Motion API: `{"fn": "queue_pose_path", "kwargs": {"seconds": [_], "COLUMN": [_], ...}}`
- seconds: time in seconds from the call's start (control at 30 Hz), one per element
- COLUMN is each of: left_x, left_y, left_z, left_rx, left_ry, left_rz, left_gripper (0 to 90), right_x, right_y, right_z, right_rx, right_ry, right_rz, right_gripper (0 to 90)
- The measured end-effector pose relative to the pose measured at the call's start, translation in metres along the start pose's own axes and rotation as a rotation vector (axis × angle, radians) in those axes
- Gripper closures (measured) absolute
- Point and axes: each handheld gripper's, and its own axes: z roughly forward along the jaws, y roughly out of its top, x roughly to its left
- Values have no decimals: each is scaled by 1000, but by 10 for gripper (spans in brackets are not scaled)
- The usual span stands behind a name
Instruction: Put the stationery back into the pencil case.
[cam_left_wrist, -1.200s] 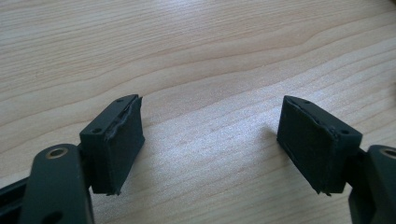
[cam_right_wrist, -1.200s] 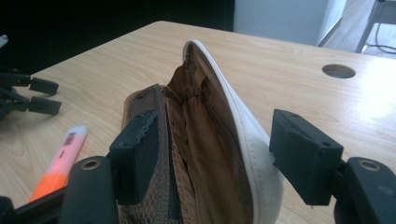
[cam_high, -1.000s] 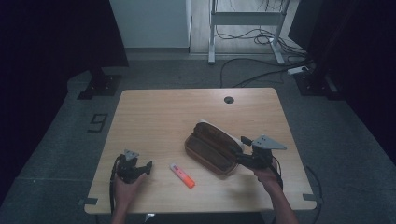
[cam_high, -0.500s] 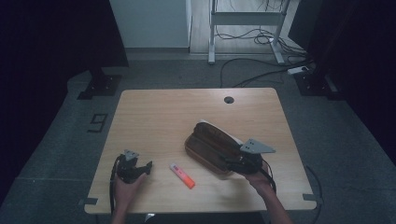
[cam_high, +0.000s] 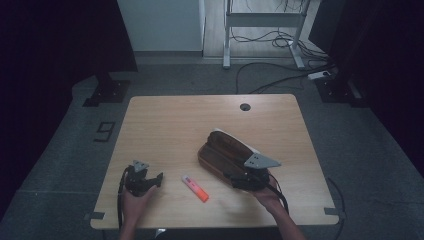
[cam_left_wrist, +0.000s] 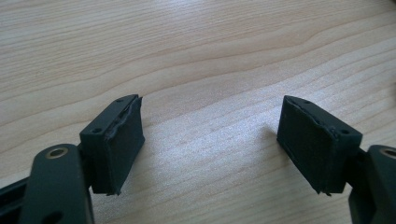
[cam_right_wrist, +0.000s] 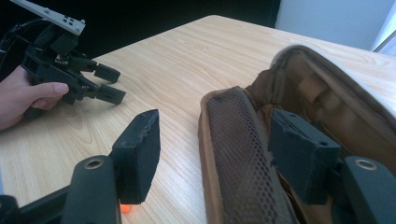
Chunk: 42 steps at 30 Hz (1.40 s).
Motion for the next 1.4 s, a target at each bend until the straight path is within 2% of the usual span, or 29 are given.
{"fn": "queue_pose_path", "kwargs": {"seconds": [0.2, 0.4, 0.9, 1.07, 1.27, 1.4], "left_x": [0, 0, 0, 0, 0, 0], "left_y": [0, 0, 0, 0, 0, 0], "left_z": [0, 0, 0, 0, 0, 0], "left_rx": [0, 0, -1, 0, 0, -1], "left_ry": [0, -1, 1, 1, 2, 1], "left_rz": [0, 0, 0, 0, 1, 0], "left_gripper": [224, 224, 224, 224, 224, 224], "right_x": [12, 24, 46, 57, 64, 65], "right_y": [-1, -5, -18, -26, -35, -40], "right_z": [7, 19, 42, 54, 66, 71], "right_rx": [-9, 22, 84, 122, 167, 195], "right_ry": [11, 47, 87, 112, 105, 103], "right_rz": [-6, -22, -36, -56, -77, -74], "right_gripper": [354, 364, 407, 426, 438, 447]}}
